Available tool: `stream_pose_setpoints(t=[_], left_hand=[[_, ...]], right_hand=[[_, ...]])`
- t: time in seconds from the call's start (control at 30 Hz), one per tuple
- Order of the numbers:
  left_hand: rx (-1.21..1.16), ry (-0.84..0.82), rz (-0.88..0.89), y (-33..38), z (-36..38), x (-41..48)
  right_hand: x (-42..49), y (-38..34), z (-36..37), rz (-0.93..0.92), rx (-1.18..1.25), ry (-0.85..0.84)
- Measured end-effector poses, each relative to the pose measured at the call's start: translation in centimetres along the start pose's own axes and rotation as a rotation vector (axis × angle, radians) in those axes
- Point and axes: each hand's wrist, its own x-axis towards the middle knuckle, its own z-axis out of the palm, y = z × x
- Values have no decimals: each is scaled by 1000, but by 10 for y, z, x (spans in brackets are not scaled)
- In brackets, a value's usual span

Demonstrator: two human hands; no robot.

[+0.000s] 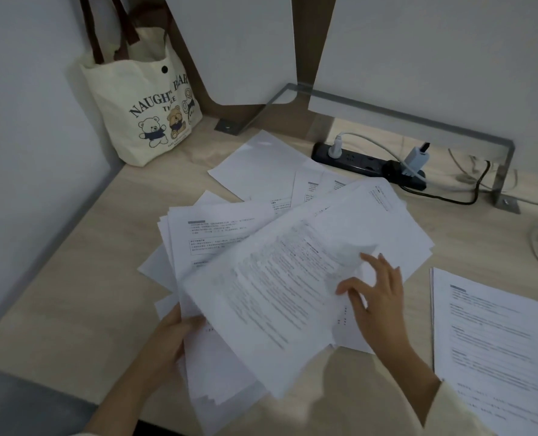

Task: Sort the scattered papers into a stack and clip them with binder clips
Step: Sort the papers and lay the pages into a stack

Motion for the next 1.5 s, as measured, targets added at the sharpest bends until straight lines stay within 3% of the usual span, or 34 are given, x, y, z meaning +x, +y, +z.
stream_pose_setpoints(t=[0.07,0.23,0.3,0.43,0.53,0.67,0.87,0.97,1.07,1.17,1.33,1.5], left_hand=[[-5,-47,-23,2,-4,-1],[20,-146,-36,6,-7,2],[41,-152,-57,8,-5,3],[24,-157,-102,9,-5,7],[-35,-121,-106,14,-4,10],[185,-23,-30,16,7,11],[276,32,147,20,27,4],[248,81,242,26,28,-4],[198,108,307,39,25,-12],[167,122,418,60,27,-18],[127,157,631,97,47,-30],[103,175,692,99,70,-31]], right_hand=[[1,12,3,102,36,-39],[13,2,-3,714,769,-172],[18,-5,1,862,854,-201],[24,-17,16,712,514,-293],[33,-27,19,549,406,-319],[47,-50,31,393,318,-390],[53,-83,54,434,513,-367],[56,-80,53,590,682,-321],[62,-75,33,723,844,-390],[64,-80,-7,617,1066,-439],[66,-92,-64,345,1150,-256],[52,-85,-69,334,1070,-220]])
